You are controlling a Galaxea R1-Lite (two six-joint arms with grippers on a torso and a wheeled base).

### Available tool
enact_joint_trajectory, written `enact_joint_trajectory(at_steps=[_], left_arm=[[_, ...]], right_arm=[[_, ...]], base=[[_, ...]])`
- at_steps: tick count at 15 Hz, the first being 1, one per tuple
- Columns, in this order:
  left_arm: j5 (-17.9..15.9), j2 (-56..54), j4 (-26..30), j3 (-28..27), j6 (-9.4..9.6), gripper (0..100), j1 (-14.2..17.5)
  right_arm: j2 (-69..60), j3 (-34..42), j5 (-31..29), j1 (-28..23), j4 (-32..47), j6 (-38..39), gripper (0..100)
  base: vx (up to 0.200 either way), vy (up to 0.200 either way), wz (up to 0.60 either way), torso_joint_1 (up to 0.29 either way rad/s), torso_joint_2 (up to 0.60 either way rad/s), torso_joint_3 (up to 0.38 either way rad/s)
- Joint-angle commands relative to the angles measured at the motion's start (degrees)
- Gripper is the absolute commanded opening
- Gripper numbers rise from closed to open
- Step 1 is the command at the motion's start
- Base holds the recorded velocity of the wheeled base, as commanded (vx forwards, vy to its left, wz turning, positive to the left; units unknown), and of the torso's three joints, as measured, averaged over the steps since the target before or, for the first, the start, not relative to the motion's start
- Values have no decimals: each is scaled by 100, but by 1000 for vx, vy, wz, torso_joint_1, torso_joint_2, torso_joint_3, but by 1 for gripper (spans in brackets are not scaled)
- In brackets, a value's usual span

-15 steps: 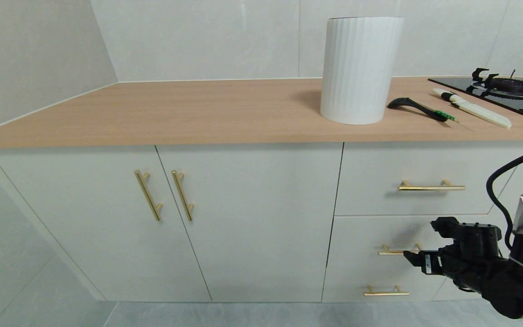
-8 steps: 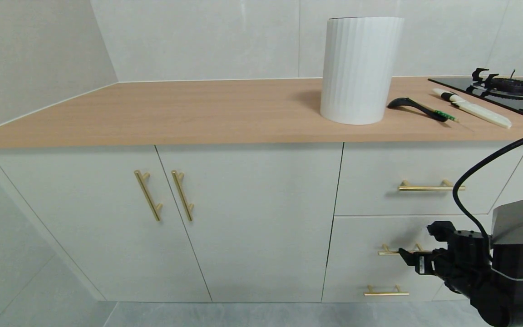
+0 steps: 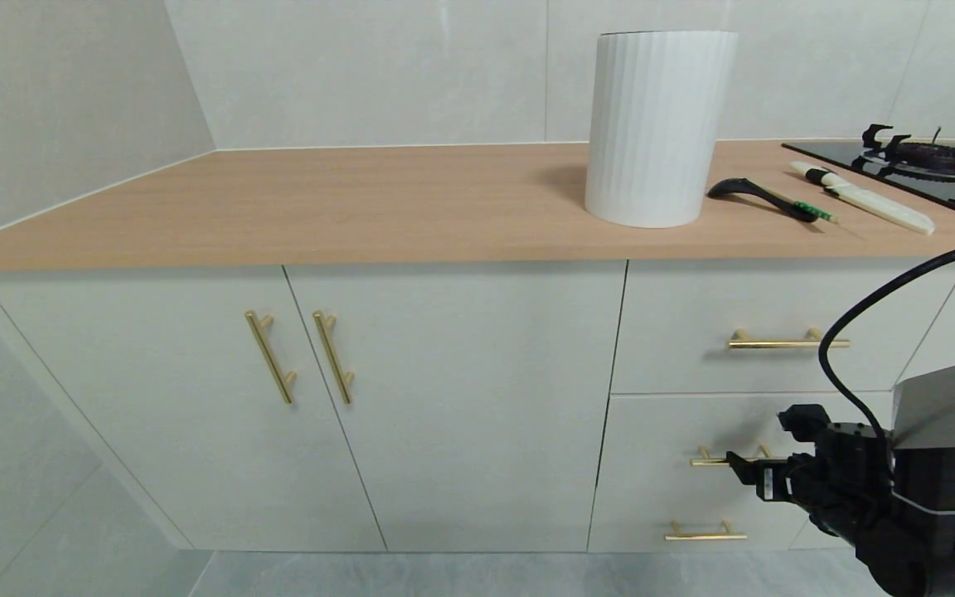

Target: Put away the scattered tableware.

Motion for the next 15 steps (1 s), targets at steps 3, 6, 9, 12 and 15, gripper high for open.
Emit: enact_joint_trajectory(at_steps=[3, 6, 9, 12, 15], left_arm=[[-2, 9, -2, -8, 2, 100, 0], [-2, 9, -2, 1, 2, 100, 0], [-2, 9, -2, 1, 2, 100, 0], [-2, 9, -2, 1, 2, 100, 0], [-2, 9, -2, -8, 2, 100, 0]], right_arm=[[123, -199, -44, -4, -69, 5, 100], [211, -190, -62, 5, -78, -12, 100], [228, -58, -62, -4, -69, -56, 100], [219, 91, -62, -4, -69, -91, 100], [140, 293, -62, -13, -95, -91, 100]], base=[[0, 0, 0, 0, 0, 0], [0, 0, 0, 0, 0, 0], [0, 0, 0, 0, 0, 0], [0, 0, 0, 0, 0, 0], [0, 0, 0, 0, 0, 0]])
